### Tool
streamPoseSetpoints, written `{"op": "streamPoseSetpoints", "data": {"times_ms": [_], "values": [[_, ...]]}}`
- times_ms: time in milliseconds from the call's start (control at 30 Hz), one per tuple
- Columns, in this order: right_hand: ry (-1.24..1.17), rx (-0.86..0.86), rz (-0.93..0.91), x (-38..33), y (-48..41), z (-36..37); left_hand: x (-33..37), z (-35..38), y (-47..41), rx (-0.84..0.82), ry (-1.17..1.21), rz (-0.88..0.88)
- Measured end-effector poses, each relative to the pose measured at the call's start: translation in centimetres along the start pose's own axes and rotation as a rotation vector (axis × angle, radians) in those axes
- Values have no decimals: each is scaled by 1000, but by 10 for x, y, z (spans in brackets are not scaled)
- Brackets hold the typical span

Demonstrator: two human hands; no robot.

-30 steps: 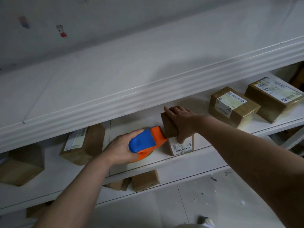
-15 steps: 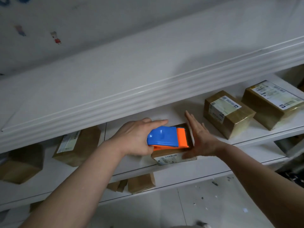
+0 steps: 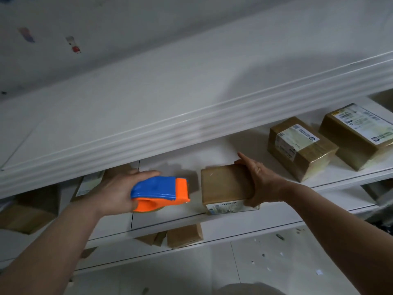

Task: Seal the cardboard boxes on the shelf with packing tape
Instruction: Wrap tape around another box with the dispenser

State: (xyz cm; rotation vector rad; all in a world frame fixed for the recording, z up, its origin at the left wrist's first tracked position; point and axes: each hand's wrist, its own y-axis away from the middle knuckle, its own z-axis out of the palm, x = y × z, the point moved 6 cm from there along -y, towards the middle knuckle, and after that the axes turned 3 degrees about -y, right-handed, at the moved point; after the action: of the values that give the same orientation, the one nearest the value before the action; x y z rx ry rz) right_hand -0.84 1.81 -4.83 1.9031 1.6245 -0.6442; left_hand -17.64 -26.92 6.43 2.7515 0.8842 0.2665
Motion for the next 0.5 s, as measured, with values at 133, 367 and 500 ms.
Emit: {"op": "streamPoseSetpoints", "data": {"times_ms": [133, 367, 500], "values": [[33, -17, 11, -2, -1, 0, -5, 21, -9, -26, 10, 2], [540, -62, 31, -10, 5, 18, 17, 45, -26, -3, -6, -28], [711, -61, 9, -25, 3, 15, 24, 40, -27, 12, -40, -23]]}}
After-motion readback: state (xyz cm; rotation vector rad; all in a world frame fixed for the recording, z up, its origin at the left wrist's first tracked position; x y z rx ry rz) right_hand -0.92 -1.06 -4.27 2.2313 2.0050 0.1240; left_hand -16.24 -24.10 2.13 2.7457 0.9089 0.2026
